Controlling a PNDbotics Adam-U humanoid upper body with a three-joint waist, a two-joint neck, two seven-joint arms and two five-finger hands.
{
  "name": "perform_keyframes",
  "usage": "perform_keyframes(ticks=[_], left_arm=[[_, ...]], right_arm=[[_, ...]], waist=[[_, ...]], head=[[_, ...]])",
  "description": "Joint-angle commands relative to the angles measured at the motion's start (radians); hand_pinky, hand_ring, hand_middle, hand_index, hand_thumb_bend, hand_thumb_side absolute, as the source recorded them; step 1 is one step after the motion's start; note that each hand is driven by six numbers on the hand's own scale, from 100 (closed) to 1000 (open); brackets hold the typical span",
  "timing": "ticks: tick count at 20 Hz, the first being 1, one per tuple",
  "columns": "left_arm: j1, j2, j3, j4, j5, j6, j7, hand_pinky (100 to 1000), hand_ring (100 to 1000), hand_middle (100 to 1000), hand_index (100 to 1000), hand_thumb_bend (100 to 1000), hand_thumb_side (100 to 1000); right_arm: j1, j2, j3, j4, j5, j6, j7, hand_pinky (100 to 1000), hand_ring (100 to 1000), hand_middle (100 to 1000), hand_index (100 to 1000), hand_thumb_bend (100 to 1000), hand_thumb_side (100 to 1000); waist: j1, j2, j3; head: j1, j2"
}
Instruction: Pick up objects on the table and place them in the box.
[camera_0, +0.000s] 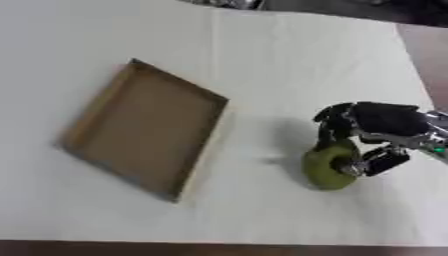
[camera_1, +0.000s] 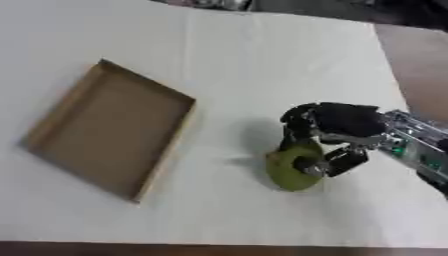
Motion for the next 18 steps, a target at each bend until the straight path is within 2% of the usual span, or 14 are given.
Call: perform_keyframes(ticks=[1,10,18], left_arm=[[-0.007,0.036,0.005,-0.019,0.004,-0.002,0.002,706,735,691,820,100,632],[-0.007,0.039,0.006,-0.019,0.002,-0.001,0.008,705,735,692,820,100,621],[-0.006,0.040,0.007,-0.019,0.000,0.000,0.010,705,736,693,820,100,620]], right_arm=[[-0.001,-0.022,-0.008,0.010,-0.017,0.023,-0.010,809,613,472,673,100,227],[0.016,-0.032,-0.017,-0.010,-0.058,0.037,-0.079,785,568,419,611,100,199],[0.009,-0.042,-0.032,-0.034,-0.013,0.031,-0.187,765,554,408,594,100,219]], waist=[[0.005,-0.021,0.000],[0.003,-0.025,0.002],[0.001,-0.026,0.000]], head=[[-0.003,-0.008],[0.000,-0.010],[-0.002,-0.005]])
